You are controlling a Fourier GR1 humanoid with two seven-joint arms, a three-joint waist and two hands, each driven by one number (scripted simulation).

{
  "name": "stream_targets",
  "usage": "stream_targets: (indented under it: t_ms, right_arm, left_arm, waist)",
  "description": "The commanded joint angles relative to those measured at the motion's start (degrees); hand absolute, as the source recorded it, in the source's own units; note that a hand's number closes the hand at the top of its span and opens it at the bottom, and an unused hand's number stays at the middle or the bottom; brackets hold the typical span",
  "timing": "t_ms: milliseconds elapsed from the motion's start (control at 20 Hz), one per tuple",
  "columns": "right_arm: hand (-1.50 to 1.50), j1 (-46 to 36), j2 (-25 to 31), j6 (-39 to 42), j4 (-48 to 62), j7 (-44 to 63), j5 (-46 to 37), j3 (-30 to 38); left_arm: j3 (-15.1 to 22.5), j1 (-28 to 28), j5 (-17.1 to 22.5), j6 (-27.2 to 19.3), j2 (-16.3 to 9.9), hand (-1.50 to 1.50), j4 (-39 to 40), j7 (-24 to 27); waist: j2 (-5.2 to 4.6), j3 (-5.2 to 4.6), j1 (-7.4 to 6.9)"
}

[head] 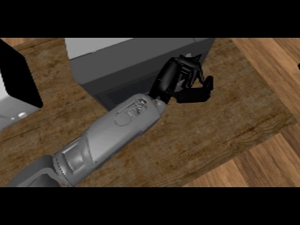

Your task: Pick up the milk, place it into the microwave and close the microwave

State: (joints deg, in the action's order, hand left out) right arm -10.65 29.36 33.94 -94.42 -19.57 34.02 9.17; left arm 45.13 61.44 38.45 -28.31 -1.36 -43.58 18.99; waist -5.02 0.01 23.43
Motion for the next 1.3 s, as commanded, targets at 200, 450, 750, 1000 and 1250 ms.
stream_targets:
  t_ms: [200,450,750,1000,1250]
  right_arm:
    - [-1.5,-2.2,2.6,0.0,0.5,2.1,1.9,1.5]
    - [-1.5,-2.8,4.5,0.5,0.6,3.0,2.1,2.1]
    - [-1.5,-4.4,5.2,0.7,1.5,4.0,4.2,2.6]
    - [-1.5,-5.3,5.9,1.2,2.2,4.8,5.8,2.8]
    - [-1.5,-5.7,7.0,2.1,2.5,5.3,7.0,3.4]
  left_arm:
    - [-0.4,4.0,1.6,-1.3,1.3,1.5,2.5,0.3]
    - [0.2,4.0,2.2,-2.8,1.3,1.5,2.3,0.5]
    - [0.9,3.8,2.9,-4.1,1.2,1.5,1.6,1.4]
    - [1.3,4.0,3.5,-5.0,1.2,1.5,1.6,1.5]
    - [1.3,4.0,4.0,-6.0,1.2,1.5,1.3,2.0]
  waist:
    - [-0.92,0.1,1.78]
    - [-0.82,0.15,2.35]
    - [-1.27,0.18,2.26]
    - [-1.27,0.2,2.07]
    - [-1.18,0.22,2.7]
